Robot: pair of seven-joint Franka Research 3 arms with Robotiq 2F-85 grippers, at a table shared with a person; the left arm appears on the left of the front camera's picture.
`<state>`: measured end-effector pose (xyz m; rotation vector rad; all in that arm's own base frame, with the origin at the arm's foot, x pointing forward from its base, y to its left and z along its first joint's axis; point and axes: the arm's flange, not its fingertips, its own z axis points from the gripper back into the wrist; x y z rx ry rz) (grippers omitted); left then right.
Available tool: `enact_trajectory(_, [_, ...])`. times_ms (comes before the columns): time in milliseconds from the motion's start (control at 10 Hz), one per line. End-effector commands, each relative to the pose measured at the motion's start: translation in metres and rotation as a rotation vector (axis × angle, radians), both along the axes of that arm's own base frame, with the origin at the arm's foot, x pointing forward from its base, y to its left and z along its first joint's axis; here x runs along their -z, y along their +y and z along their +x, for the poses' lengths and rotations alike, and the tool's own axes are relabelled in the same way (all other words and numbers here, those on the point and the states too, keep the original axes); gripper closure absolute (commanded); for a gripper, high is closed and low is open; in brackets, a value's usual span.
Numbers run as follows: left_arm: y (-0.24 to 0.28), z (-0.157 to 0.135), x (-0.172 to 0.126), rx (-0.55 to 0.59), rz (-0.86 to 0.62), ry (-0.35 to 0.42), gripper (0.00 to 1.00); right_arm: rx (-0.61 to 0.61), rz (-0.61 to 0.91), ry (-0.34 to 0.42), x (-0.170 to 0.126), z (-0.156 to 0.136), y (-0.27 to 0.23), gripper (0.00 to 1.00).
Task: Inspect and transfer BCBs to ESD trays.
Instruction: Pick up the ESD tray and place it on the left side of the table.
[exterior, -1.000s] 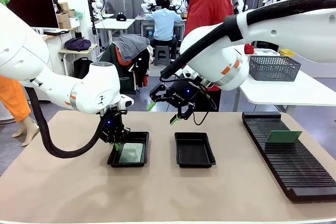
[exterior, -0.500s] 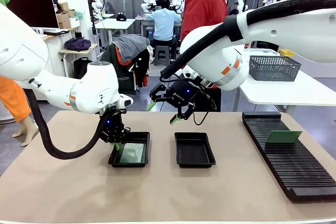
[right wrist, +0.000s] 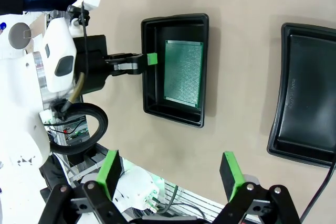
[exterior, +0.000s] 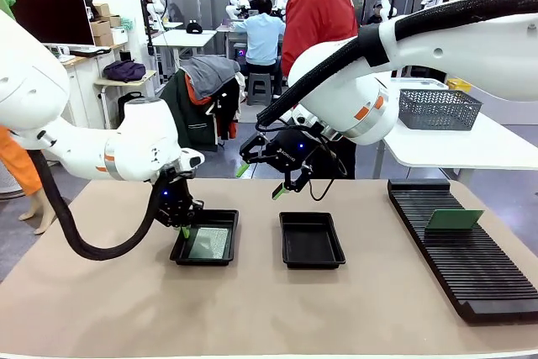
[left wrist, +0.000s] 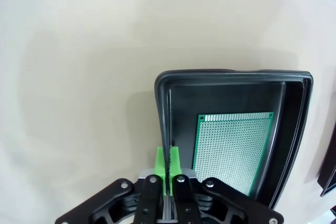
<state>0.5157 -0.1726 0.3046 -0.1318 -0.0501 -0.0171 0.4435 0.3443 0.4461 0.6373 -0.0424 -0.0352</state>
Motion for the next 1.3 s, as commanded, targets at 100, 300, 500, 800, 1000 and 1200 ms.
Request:
enact_trajectory(100, [0.041, -0.009, -0.002, 0.020, -0.098, -0.030, 0.97, 0.013, -0.012, -0.001, 0.000, 0.001, 0.002, 0.00])
enact_trajectory(300, [0.069, -0.013, -0.007, 0.067, -0.185, -0.049, 0.97, 0.013, -0.012, -0.001, 0.000, 0.001, 0.002, 0.00])
enact_trajectory(500, [0.095, -0.020, -0.019, 0.064, -0.197, -0.060, 0.97, 0.013, -0.012, -0.001, 0.000, 0.001, 0.002, 0.00])
enact_trajectory(800, [0.132, -0.028, -0.033, 0.072, -0.164, -0.059, 0.97, 0.013, -0.012, -0.001, 0.000, 0.001, 0.002, 0.00])
enact_trajectory(1000, [0.166, -0.039, -0.037, 0.064, -0.124, -0.052, 0.97, 0.013, -0.012, -0.001, 0.000, 0.001, 0.002, 0.00])
enact_trajectory(1200, [0.203, -0.048, -0.033, 0.059, -0.099, -0.048, 0.97, 0.013, -0.012, -0.001, 0.000, 0.001, 0.002, 0.00])
